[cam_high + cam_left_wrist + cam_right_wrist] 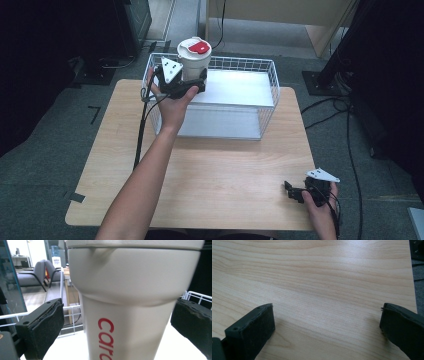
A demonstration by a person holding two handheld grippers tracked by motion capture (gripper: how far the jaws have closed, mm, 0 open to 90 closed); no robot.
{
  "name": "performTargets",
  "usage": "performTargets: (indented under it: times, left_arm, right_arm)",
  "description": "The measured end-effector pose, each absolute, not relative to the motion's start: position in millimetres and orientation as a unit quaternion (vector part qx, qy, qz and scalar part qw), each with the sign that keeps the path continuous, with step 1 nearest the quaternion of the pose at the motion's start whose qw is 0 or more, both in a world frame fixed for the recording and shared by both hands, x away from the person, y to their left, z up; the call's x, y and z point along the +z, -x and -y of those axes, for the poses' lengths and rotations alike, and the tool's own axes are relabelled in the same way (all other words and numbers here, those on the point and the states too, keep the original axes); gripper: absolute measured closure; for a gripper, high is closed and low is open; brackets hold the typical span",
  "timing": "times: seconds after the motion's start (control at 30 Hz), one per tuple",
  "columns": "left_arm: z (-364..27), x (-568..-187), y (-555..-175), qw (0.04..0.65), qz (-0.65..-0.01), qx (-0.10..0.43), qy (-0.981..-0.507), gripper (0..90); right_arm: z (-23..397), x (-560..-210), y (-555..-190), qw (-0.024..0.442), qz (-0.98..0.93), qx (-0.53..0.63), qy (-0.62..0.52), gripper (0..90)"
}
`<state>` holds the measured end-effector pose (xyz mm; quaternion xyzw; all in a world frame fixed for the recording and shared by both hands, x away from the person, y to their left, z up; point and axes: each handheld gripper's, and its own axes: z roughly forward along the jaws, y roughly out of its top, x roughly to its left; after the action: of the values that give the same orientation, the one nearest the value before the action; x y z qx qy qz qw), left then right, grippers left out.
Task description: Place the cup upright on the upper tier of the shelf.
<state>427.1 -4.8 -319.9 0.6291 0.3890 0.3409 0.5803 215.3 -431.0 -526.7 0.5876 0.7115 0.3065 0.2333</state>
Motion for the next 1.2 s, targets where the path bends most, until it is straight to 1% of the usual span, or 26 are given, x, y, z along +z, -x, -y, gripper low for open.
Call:
performTargets:
  times: [0.8, 1.2]
  left_arm:
    - [-5.6, -322.7, -388.0, 0.613, -0.360, 0.338, -0.617, 0.0]
    - [-25.0, -340.4, -361.8, 0.612, -0.361, 0.342, -0.616, 0.0]
  right_arm:
    - [430.9, -526.7, -215.2, 0.233, -0.712, 0.307, -0.588, 0.0]
    - [430.9, -526.6, -215.2, 0.233, -0.712, 0.306, -0.588, 0.0]
